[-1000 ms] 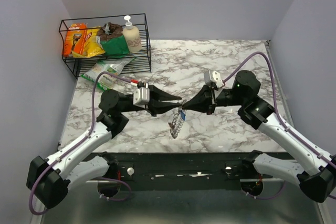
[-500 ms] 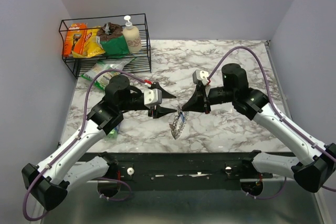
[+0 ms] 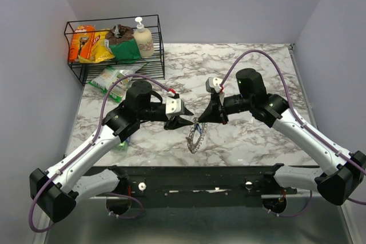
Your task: Put the keys on the keyring
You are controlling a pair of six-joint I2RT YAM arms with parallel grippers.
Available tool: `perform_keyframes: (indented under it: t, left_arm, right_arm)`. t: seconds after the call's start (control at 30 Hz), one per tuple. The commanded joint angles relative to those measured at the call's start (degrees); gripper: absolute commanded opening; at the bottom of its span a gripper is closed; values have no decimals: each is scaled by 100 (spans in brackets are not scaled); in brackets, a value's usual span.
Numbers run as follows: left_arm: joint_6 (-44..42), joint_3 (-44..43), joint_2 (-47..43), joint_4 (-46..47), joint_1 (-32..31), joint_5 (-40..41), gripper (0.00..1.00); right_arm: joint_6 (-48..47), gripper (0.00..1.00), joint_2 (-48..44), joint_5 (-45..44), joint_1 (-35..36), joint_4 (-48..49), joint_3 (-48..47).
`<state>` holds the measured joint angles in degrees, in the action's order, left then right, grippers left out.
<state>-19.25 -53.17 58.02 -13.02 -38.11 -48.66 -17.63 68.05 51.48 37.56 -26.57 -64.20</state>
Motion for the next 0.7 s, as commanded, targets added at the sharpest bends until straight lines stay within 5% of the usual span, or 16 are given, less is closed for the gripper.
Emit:
perform_keyframes:
  t: [0.0,0.27,0.5,0.67]
  left_arm:
    - [26,-133,69,132,-109,-47,44]
    - [131,-203,262,414,-232,-20,34]
    - [70,-396,456,247,-311,103,0]
    - [87,-300,377,325,-311,243,0]
  right_arm:
    - [-39,1,-2,-42,49,37,-189]
    - [-13,1,24,-59,76,73,-163]
    - [-13,1,-2,-121,85,90,-154]
    - [75,1,-99,-349,85,178,-110]
